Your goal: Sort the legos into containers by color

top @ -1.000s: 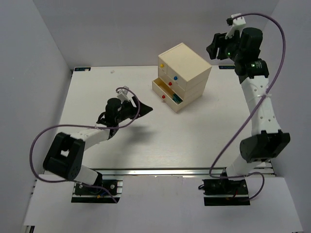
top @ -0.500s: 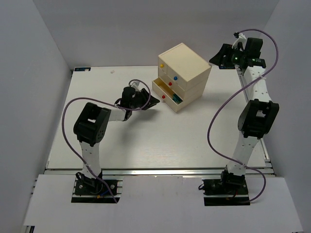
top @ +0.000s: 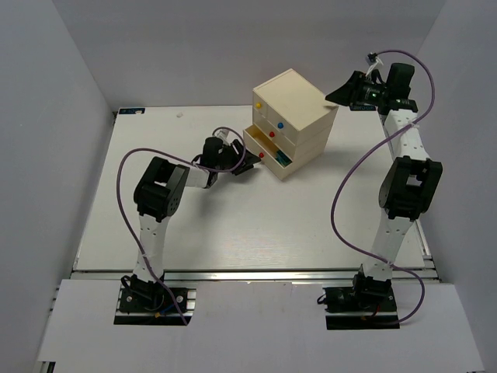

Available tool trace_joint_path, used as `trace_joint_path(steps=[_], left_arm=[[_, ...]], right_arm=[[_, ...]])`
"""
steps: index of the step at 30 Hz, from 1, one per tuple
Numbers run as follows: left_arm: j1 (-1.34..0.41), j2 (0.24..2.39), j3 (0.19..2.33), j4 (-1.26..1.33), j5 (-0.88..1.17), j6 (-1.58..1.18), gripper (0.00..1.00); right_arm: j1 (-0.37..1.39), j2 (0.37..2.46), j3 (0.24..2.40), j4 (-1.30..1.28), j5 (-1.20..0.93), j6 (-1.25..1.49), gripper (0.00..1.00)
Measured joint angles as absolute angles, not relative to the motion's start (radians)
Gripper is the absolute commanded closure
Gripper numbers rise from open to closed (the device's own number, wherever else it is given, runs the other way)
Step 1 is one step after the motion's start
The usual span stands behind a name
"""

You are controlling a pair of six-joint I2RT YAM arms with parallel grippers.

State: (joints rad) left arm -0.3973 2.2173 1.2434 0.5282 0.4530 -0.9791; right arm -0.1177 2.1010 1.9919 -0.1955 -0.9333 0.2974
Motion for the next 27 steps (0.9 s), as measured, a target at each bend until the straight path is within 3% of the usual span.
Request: trace_joint_path(steps=[7, 12, 27], left_arm=[[-0.396, 2.291, 1.326, 0.554, 0.461, -1.0, 0.38], [-0.396, 2.335, 1.37, 0.588, 0.473, -1.028, 0.4], [-0.409, 2.435, 1.523, 0.605, 0.501, -1.063, 0.53]], right_arm=[[-0.118, 2.111, 1.965, -0.184, -0.954, 0.296, 0.49], [-0.119, 2.119, 1.965, -0.207, -0.952, 0.253, 0.6], [-0.12, 2.133, 2.034, -0.338, -0.937, 0.097, 0.79]])
